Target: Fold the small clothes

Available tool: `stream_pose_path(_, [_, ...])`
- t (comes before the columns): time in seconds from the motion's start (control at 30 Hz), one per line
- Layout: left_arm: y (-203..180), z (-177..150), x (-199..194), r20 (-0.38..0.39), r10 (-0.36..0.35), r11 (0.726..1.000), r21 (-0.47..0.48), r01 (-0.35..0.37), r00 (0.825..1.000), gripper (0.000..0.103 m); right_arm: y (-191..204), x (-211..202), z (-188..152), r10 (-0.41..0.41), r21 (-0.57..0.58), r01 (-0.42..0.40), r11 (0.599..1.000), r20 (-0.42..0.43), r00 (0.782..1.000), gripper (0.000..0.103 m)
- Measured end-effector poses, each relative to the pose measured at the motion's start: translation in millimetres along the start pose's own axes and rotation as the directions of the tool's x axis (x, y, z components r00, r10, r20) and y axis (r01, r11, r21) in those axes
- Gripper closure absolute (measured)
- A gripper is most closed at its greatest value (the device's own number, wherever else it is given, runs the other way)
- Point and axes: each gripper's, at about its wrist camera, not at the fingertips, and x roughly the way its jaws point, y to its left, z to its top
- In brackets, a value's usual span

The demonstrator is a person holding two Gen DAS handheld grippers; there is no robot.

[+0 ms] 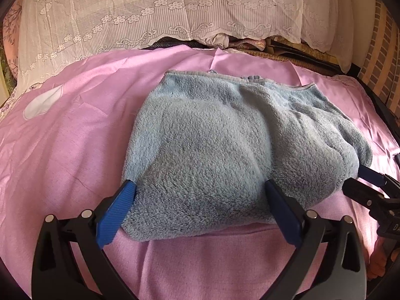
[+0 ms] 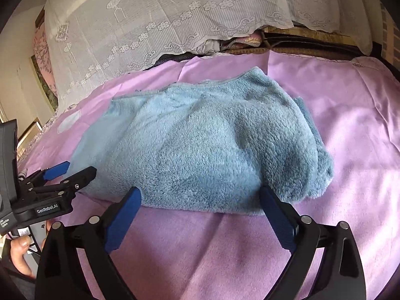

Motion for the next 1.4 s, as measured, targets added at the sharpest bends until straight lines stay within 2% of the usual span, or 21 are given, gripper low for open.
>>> stream_pose_path(0.2, [-0.6,-2.4,-5.9,0.012,0.008,1.000,0.003,-0.008,1.000,0.004,-23.3,-6.0,-14.2,0.052,0.149,-0.044,0.988,-0.045,0.998,0.007])
stream_pose_path(0.33, [0.4,-3.6,-12.8,0.028,-0.001,1.000,-0.006,0.001,1.000,0.004,-31.8,-16.0,-21.3,0.091,0.208,-0.083,0.975,-0.026,0.996,0.007])
stream_pose_path(0.5, [2.4,-6.3,-30.9,0.072,-0.093,0.993,-0.064,0.098,0.993,0.004,-42.2,-20.4,-25.2,0.127,0.277,-0.121,0.953,-0.004,0.992,0.007])
stream_pose_path(0.57, [-3.0,-3.9,-30.8,0.074,-0.127,0.989,-0.070,0.132,0.989,0.004,-52.3,-20.9,-25.1,0.150,0.336,-0.149,0.930,0.022,0.988,0.007])
stream_pose_path(0.67, [-13.4,1.6,-19.9,0.043,-0.143,0.986,-0.080,0.146,0.989,0.004,-69.2,-22.1,-24.7,0.187,0.428,-0.200,0.881,0.073,0.980,0.009])
stream_pose_path(0.77, [-21.9,9.4,-10.9,0.031,-0.110,0.989,-0.098,0.112,0.994,0.004,-83.2,-24.3,-26.4,0.214,0.496,-0.247,0.832,0.123,0.969,0.009])
stream_pose_path(0.83, [-24.0,14.2,-8.7,0.034,-0.088,0.990,-0.112,0.092,0.996,0.004,-86.4,-24.0,-26.2,0.224,0.513,-0.263,0.817,0.137,0.965,0.009])
stream_pose_path(0.97, [-24.2,17.3,-5.3,0.032,-0.078,0.986,-0.148,0.082,0.996,0.004,-84.3,-22.8,-25.5,0.214,0.512,-0.252,0.821,0.133,0.968,0.009])
stream_pose_path(1.1, [-31.1,11.9,5.7,-0.001,-0.028,0.998,-0.064,0.028,1.000,0.004,-87.2,-22.3,-25.7,0.202,0.537,-0.248,0.806,0.143,0.969,0.009])
stream_pose_path(1.27, [-31.8,9.9,10.7,-0.010,-0.022,0.999,-0.040,0.021,1.000,0.004,-97.8,-9.0,-13.3,0.149,0.606,-0.204,0.769,0.140,0.979,0.009])
stream_pose_path(1.4, [-27.5,8.2,5.2,0.009,-0.038,0.998,-0.055,0.039,0.999,0.004,-100.8,6.7,2.6,0.079,0.689,-0.122,0.714,0.094,0.992,0.007])
